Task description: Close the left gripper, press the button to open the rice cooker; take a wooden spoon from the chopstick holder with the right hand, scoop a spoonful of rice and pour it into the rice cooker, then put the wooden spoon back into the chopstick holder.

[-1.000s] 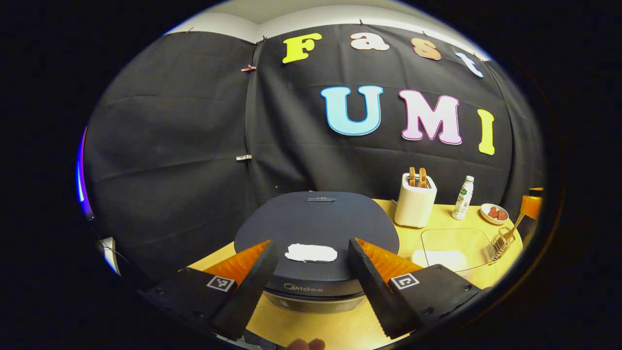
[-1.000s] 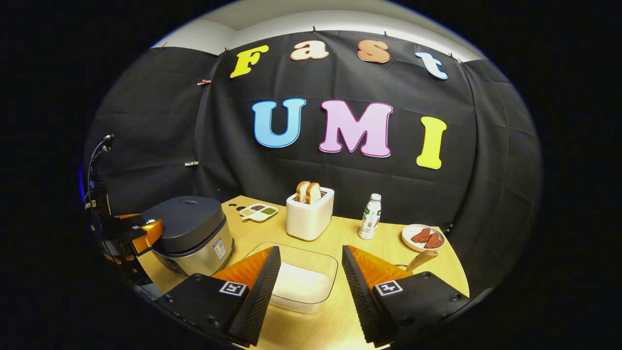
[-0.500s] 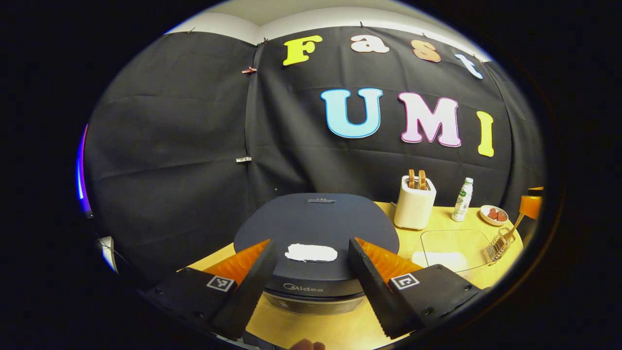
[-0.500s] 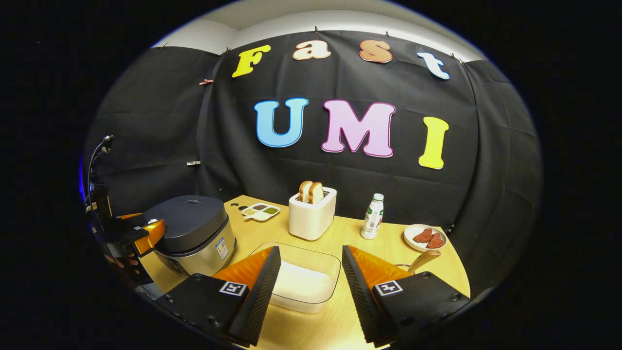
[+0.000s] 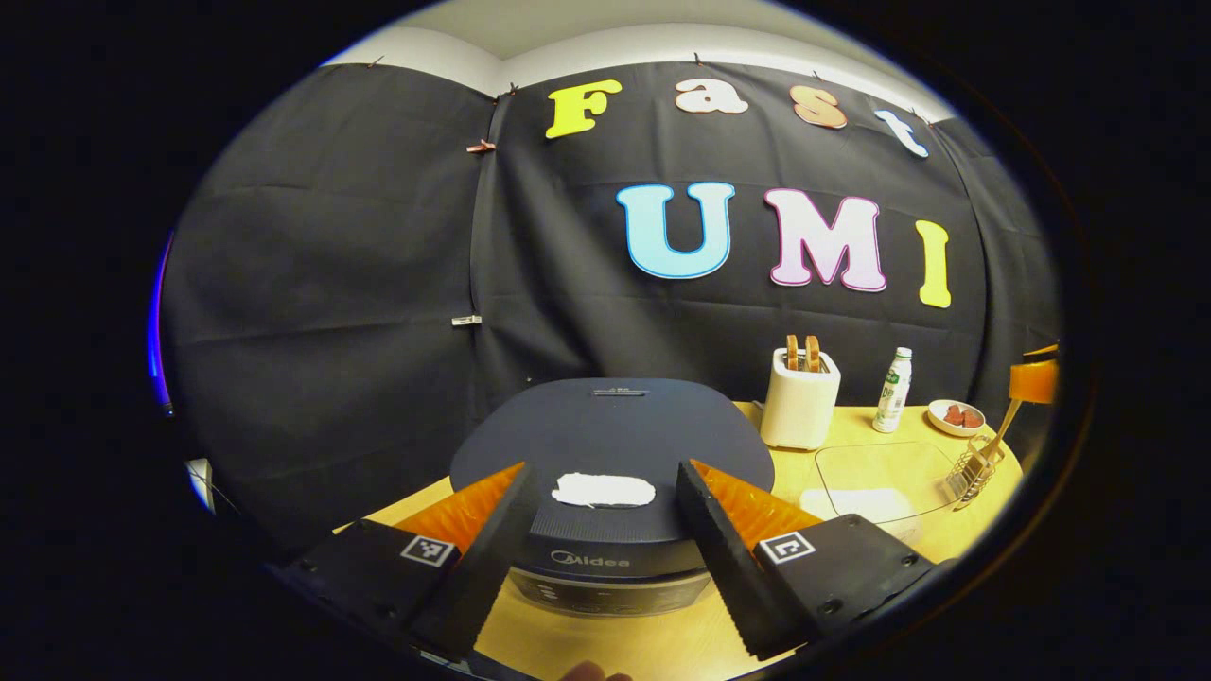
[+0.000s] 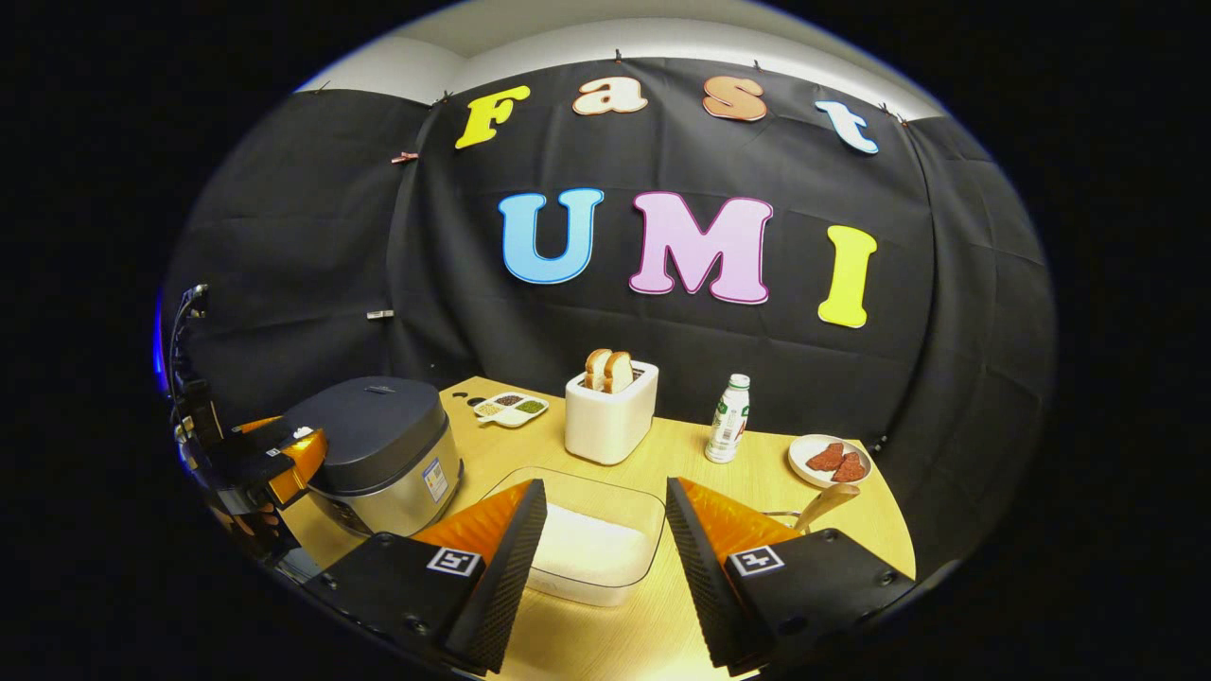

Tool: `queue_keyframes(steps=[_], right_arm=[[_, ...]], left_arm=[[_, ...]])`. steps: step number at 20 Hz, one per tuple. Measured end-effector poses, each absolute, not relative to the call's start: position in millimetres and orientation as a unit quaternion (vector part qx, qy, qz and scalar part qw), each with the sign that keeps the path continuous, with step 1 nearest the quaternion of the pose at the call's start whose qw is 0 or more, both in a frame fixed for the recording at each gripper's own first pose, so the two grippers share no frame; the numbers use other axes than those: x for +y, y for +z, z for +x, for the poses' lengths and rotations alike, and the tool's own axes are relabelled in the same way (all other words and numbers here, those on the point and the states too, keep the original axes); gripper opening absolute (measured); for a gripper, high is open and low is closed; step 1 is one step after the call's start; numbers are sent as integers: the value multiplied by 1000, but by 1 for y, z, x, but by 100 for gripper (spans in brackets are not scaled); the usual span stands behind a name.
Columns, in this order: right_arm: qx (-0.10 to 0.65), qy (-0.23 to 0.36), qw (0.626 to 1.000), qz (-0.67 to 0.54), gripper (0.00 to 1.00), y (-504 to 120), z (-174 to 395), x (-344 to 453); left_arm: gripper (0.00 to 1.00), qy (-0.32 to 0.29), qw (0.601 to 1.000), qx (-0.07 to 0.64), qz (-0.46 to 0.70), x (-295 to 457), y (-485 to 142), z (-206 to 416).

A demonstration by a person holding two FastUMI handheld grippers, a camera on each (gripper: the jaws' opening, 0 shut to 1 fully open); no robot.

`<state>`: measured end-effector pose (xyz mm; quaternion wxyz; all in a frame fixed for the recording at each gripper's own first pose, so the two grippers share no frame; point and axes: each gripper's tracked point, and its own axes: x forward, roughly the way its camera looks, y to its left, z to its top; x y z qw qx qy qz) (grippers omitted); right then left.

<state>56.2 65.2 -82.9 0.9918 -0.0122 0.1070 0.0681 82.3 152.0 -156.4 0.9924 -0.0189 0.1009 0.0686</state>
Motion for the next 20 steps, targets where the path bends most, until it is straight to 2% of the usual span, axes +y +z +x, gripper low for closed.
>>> queue_keyframes(steps=[13,20], right_arm=[[87,63,994,-5,80,-67,53,57],[79,63,995,3,80,-61,50,52]], left_arm=[[100,88,992,92,-23,152,-150,85],[98,114,991,60,-24,144,-108,88]])
